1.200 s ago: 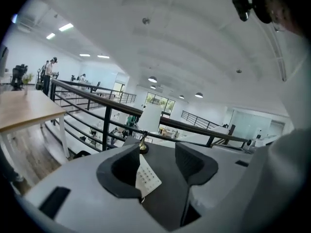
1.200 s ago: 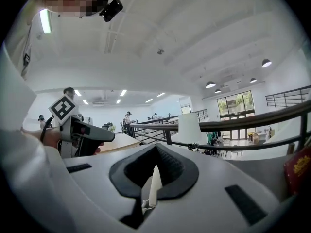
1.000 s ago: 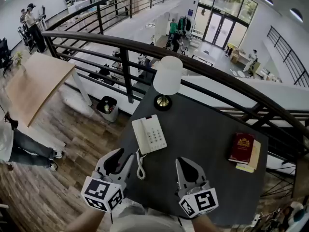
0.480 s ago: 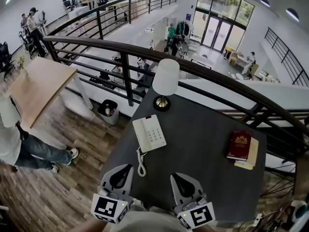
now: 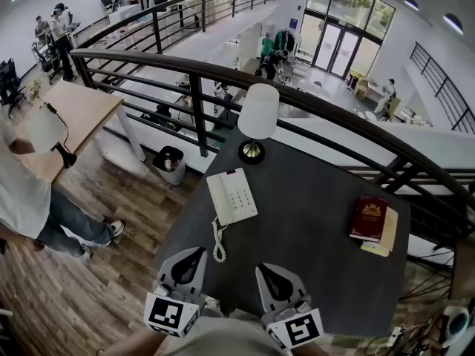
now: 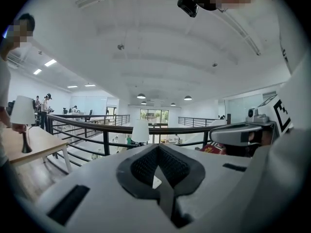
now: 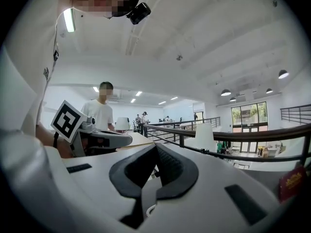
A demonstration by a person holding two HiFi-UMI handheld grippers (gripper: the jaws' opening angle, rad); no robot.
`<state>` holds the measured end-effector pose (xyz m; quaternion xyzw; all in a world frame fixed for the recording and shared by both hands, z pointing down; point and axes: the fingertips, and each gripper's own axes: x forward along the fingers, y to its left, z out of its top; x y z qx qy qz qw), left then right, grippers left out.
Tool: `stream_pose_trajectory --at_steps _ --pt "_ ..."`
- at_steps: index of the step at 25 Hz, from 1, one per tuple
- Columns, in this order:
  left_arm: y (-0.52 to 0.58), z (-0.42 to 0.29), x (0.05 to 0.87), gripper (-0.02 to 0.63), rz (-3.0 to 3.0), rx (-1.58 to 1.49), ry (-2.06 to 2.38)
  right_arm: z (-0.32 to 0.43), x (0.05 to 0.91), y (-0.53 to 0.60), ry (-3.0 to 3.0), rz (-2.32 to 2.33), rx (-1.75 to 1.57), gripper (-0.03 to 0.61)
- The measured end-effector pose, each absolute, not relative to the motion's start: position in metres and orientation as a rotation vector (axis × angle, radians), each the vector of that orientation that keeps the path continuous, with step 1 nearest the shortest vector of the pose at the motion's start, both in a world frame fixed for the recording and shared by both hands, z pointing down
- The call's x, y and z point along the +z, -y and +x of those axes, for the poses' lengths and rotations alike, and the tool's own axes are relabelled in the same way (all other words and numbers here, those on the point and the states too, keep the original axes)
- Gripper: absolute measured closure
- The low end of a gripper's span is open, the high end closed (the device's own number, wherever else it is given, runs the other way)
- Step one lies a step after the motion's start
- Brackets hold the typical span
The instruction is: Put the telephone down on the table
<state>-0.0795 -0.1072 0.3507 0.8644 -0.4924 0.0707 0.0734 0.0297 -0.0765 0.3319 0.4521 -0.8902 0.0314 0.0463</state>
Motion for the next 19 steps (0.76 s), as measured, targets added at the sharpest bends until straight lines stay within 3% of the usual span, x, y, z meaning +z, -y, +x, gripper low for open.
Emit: stream_pose_trajectory --at_steps 19 --pt "0.097 -0.083 0.342 0.607 2.616 0.24 1.502 0.03 0.326 0.067 2.716 1.409 0.051 0.578"
